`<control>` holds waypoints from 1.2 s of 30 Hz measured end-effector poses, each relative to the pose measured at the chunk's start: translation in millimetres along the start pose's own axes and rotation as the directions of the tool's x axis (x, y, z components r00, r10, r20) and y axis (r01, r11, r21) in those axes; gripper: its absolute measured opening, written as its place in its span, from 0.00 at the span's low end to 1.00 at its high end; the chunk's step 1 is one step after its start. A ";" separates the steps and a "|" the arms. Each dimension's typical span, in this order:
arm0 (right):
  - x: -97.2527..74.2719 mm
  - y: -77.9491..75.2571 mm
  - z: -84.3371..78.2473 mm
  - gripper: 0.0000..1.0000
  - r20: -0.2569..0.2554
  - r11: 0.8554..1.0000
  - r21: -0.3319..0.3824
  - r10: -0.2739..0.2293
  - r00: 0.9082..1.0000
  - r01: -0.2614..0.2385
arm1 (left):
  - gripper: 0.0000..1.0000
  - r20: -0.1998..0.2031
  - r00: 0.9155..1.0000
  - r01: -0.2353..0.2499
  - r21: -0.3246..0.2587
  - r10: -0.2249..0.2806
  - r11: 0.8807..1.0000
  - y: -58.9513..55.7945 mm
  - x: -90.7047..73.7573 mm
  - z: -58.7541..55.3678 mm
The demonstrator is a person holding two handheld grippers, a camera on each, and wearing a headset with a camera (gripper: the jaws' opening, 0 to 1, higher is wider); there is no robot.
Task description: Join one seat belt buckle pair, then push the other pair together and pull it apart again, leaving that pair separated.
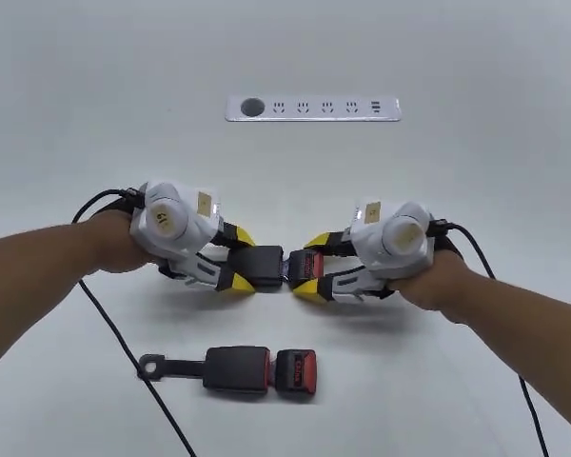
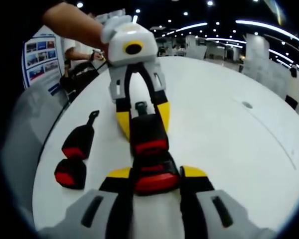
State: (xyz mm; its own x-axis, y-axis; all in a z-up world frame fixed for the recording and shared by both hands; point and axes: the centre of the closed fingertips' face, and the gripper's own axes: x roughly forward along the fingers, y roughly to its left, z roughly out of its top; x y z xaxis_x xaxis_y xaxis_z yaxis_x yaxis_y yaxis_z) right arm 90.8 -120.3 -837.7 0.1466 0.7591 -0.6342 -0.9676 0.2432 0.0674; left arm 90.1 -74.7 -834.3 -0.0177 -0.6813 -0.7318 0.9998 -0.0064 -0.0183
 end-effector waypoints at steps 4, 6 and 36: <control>0.1 0.1 0.1 0.36 -0.006 1.000 -0.006 0.001 1.000 -0.001 | 0.34 -0.003 1.000 0.000 0.003 0.000 1.000 -0.3 -0.1 0.0; 0.2 0.2 0.1 0.36 -0.010 1.000 -0.010 0.003 1.000 -0.003 | 0.34 -0.003 1.000 0.000 0.002 0.000 1.000 -0.3 -0.2 0.0; -12.6 -2.0 -10.8 0.36 -0.038 1.000 -0.014 0.000 0.999 -0.001 | 0.35 -0.001 1.000 -0.002 -0.023 0.002 1.000 -2.3 -1.8 1.0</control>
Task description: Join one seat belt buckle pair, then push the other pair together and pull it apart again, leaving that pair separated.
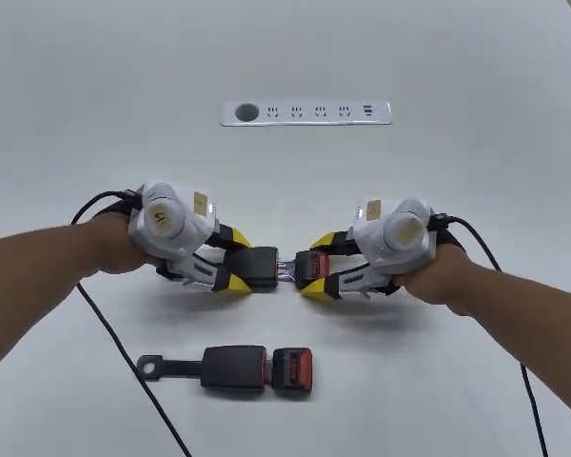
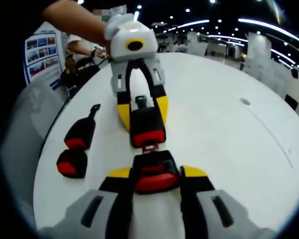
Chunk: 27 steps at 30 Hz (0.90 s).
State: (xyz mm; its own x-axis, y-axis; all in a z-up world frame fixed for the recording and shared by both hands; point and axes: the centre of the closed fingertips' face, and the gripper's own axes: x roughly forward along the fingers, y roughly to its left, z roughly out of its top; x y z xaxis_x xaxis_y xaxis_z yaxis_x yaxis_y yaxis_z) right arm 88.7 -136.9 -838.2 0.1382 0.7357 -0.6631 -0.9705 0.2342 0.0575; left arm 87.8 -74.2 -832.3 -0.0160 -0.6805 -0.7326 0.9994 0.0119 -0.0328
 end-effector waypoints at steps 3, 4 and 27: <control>0.3 0.1 0.4 0.36 0.002 1.000 0.002 0.000 1.000 0.000 | 0.35 -0.001 1.000 0.000 -0.001 0.000 1.000 -0.2 -0.1 0.0; 0.1 0.3 0.3 0.36 0.003 1.000 0.002 0.000 1.000 0.000 | 0.35 -0.001 1.000 -0.001 -0.003 0.001 1.000 -0.1 -0.1 -0.1; -36.4 -1.6 -29.1 0.36 -0.011 1.000 0.003 0.008 1.000 -0.008 | 0.35 0.001 1.000 -0.002 -0.021 0.002 1.000 0.2 0.2 0.4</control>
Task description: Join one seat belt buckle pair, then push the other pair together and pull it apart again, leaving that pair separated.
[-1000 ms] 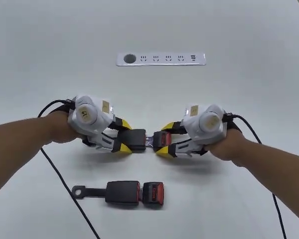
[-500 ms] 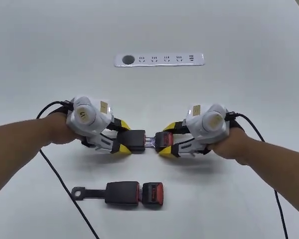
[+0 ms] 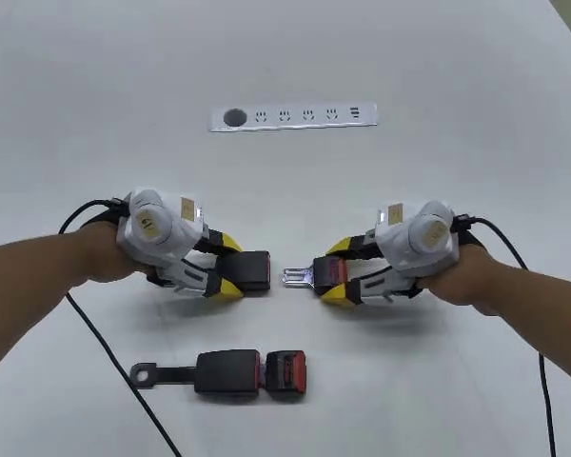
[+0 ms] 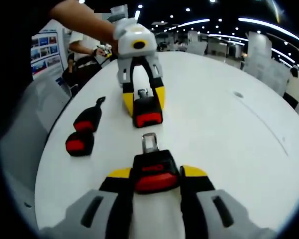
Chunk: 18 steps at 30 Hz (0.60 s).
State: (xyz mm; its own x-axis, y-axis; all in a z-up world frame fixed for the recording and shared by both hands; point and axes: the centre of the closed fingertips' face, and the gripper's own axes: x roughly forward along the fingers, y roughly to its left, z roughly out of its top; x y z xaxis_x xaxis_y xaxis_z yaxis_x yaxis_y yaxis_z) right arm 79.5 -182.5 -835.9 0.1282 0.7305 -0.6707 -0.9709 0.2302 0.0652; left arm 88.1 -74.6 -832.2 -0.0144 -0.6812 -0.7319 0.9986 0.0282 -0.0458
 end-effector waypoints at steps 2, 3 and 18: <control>-5.0 -0.3 -3.8 0.37 0.003 1.000 0.009 -0.001 1.000 0.001 | 0.35 -0.001 1.000 0.001 0.001 -0.001 1.000 0.1 0.0 0.1; -7.5 -0.8 -5.5 0.37 0.005 1.000 0.011 -0.003 1.000 0.003 | 0.35 -0.002 1.000 0.002 0.001 -0.002 1.000 0.2 0.0 0.0; -40.5 -8.8 -26.1 0.37 -0.035 1.000 0.016 -0.005 0.999 0.006 | 0.35 -0.002 1.000 0.001 -0.004 -0.001 1.000 1.1 0.3 -0.1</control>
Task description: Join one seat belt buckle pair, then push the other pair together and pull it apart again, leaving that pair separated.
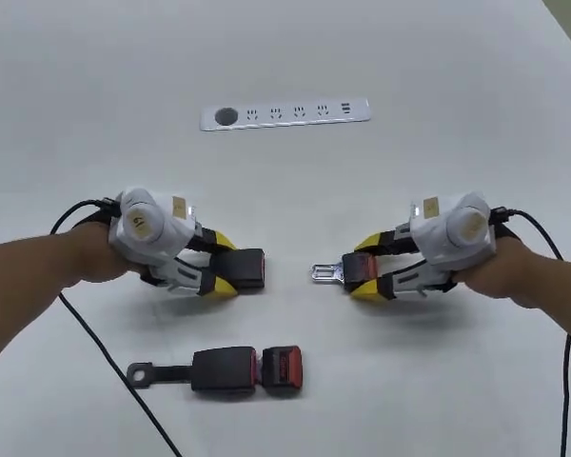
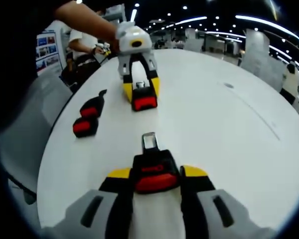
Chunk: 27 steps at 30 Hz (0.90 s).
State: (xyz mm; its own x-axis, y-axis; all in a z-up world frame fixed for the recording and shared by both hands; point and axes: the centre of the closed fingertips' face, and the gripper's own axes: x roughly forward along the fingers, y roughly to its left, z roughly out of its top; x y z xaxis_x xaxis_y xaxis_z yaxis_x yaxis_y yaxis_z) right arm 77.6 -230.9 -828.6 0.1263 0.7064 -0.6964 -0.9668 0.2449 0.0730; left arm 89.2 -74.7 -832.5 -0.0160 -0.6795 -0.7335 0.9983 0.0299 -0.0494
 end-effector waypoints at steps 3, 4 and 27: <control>-4.6 -2.6 -3.6 0.37 -0.003 1.000 0.009 -0.007 1.000 0.007 | 0.35 0.002 1.000 0.000 -0.001 0.000 1.000 0.1 0.1 -0.2; -5.6 -3.3 -4.3 0.37 -0.002 1.000 0.006 -0.009 1.000 0.009 | 0.35 0.002 1.000 0.000 -0.002 0.000 1.000 0.2 0.1 -0.2; -15.9 -8.9 -17.2 0.38 -0.003 0.998 0.047 -0.030 1.000 0.030 | 0.36 -0.010 1.000 0.001 0.006 -0.001 1.000 -0.9 0.5 1.0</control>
State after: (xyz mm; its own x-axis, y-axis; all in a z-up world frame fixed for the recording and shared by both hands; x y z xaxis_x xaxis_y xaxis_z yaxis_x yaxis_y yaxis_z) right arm 80.3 -255.8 -830.5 0.1547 0.6971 -0.7001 -0.9511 0.2968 0.0854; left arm 88.4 -75.8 -832.1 -0.0174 -0.6719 -0.7405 0.9986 0.0251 -0.0462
